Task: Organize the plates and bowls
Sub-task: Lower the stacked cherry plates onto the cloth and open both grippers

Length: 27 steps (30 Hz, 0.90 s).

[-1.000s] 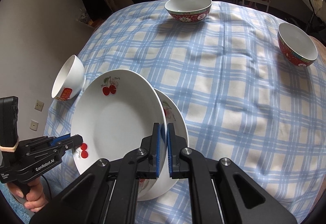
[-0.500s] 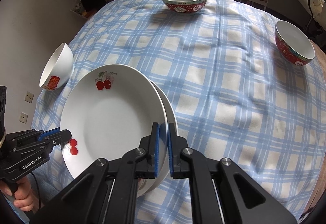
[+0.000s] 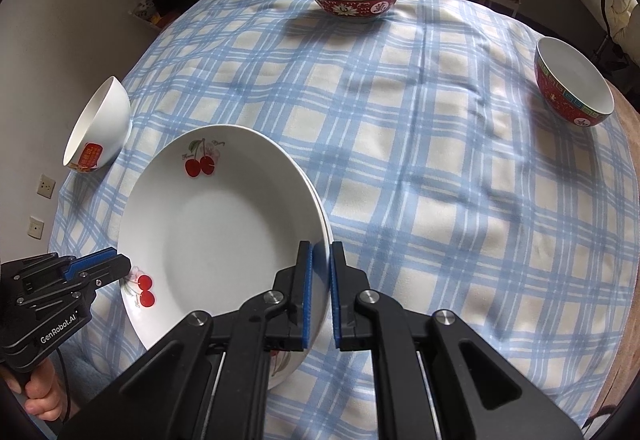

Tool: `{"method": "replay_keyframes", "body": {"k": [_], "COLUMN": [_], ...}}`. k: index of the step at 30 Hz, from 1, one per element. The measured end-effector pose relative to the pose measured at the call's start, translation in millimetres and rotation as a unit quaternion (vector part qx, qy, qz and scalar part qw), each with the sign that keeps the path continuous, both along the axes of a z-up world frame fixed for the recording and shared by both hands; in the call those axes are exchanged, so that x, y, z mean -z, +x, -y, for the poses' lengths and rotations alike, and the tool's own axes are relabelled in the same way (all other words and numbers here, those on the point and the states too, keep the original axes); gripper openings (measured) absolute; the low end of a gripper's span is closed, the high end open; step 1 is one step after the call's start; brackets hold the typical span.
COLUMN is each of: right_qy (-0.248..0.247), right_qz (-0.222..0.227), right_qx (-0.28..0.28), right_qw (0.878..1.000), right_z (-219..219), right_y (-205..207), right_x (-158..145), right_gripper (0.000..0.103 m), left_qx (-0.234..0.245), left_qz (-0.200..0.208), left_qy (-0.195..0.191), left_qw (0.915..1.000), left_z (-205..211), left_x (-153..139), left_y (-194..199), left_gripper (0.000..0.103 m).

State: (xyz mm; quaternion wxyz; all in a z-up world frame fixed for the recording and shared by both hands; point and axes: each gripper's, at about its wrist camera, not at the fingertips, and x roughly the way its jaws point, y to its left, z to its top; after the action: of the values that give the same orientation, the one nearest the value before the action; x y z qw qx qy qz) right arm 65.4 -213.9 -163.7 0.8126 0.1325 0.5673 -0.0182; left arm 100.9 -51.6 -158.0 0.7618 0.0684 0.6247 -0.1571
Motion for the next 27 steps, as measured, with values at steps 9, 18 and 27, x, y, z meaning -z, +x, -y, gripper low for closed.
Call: {"method": "replay_keyframes", "body": {"k": [9, 18, 27], "right_qy": [-0.015, -0.016, -0.012], "right_qz": [-0.01, -0.017, -0.007], "right_qx": [-0.004, -0.006, -0.004], "right_qw": [1.0, 1.0, 1.0], "right_z": [-0.9, -2.4, -1.2], "right_y": [0.8, 2.0, 1.5], "right_x": [3.9, 5.5, 1.5], "right_gripper": [0.01, 0.012, 0.018], "left_qx": [0.002, 0.009, 0.0], "left_qz": [0.006, 0.008, 0.025], "left_qy": [0.003, 0.014, 0.02], "left_qw": [1.0, 0.9998, 0.9995], "left_z": [0.9, 2.2, -1.1], "left_x": [-2.0, -1.1, -8.6], "left_y": [-0.6, -2.8, -0.1], "left_gripper": [0.013, 0.013, 0.015]}}
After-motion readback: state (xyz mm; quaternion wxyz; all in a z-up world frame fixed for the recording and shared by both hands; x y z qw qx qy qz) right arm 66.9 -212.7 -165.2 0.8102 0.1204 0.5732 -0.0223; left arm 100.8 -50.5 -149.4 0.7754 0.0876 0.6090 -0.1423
